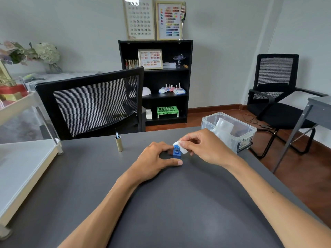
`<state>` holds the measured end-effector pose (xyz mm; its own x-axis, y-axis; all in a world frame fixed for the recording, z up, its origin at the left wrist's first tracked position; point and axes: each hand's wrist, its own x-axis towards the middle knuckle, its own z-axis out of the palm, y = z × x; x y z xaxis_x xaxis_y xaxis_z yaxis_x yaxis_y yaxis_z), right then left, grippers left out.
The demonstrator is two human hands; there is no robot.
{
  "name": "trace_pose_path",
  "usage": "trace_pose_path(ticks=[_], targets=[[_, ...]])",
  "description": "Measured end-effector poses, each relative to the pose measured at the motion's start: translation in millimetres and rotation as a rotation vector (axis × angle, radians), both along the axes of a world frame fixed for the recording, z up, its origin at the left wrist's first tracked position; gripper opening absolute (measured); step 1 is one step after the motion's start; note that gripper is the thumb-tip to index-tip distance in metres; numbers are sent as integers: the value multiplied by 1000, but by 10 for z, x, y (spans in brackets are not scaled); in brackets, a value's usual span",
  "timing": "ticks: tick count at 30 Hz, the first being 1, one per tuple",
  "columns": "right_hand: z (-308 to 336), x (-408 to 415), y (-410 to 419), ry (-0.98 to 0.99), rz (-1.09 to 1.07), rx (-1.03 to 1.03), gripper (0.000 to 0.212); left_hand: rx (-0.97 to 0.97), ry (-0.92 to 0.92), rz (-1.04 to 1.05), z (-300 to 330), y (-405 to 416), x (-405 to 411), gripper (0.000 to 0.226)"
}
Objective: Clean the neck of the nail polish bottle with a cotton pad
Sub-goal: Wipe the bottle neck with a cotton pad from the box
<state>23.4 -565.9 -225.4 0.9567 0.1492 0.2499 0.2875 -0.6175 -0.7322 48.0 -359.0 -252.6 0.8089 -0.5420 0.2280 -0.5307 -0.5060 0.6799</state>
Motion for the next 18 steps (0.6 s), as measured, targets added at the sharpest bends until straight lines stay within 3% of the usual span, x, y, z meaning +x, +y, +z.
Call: trace_pose_path(ticks=[18], targets=[[-45, -62, -29, -24, -48, 41, 13, 88, -171, 234, -61, -77, -24, 60]])
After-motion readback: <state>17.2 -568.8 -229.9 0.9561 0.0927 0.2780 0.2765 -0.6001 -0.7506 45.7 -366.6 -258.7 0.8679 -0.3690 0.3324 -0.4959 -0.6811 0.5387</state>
